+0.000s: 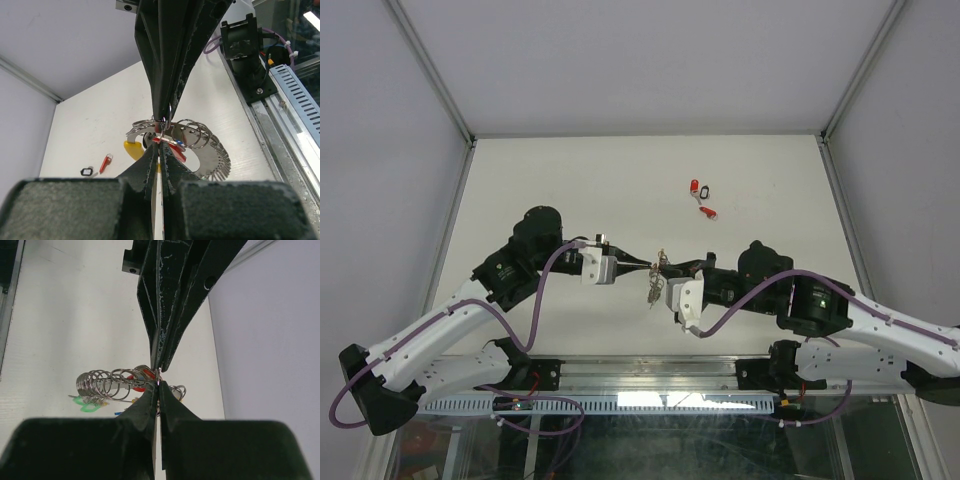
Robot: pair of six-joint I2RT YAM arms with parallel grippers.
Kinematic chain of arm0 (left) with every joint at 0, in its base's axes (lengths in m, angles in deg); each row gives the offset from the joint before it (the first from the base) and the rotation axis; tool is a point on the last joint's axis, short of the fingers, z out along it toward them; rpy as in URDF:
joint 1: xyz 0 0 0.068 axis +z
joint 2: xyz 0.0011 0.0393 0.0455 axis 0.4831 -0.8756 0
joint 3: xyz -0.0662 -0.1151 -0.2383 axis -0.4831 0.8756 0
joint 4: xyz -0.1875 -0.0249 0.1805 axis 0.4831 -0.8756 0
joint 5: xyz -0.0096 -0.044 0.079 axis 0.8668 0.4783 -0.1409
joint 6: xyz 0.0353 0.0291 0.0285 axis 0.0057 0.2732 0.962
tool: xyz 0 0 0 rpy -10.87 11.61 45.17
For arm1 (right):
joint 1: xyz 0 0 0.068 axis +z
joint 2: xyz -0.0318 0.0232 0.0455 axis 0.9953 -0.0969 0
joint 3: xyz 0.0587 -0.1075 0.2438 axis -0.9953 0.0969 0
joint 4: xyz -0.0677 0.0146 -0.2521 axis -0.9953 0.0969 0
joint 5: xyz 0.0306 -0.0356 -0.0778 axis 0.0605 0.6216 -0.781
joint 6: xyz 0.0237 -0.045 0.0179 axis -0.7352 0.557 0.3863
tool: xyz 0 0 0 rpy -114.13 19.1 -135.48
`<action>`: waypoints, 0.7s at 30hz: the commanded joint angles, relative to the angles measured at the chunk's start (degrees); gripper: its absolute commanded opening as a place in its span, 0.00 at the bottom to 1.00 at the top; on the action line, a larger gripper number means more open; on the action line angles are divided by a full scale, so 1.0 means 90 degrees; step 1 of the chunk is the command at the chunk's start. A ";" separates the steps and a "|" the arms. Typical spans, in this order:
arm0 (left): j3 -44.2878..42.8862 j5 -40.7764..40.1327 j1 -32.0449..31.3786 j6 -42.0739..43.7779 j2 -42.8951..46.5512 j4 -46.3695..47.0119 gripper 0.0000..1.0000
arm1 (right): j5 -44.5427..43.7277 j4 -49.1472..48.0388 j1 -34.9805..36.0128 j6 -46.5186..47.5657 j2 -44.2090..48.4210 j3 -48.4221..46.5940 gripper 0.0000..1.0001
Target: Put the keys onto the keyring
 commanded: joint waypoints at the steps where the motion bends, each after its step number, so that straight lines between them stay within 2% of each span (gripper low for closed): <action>1: 0.0050 -0.0176 0.0037 -0.0116 0.0043 0.0180 0.00 | 0.0141 -0.0733 0.0057 -0.0123 0.0231 -0.0026 0.00; 8: 0.0045 -0.0175 0.0034 -0.0135 0.0043 0.0180 0.00 | 0.0207 -0.0770 0.0070 -0.0217 0.0223 0.0029 0.00; 21: 0.0095 -0.0154 0.0036 -0.0145 0.0046 0.0222 0.00 | 0.0162 -0.1754 0.0064 -0.1089 0.0437 0.0286 0.00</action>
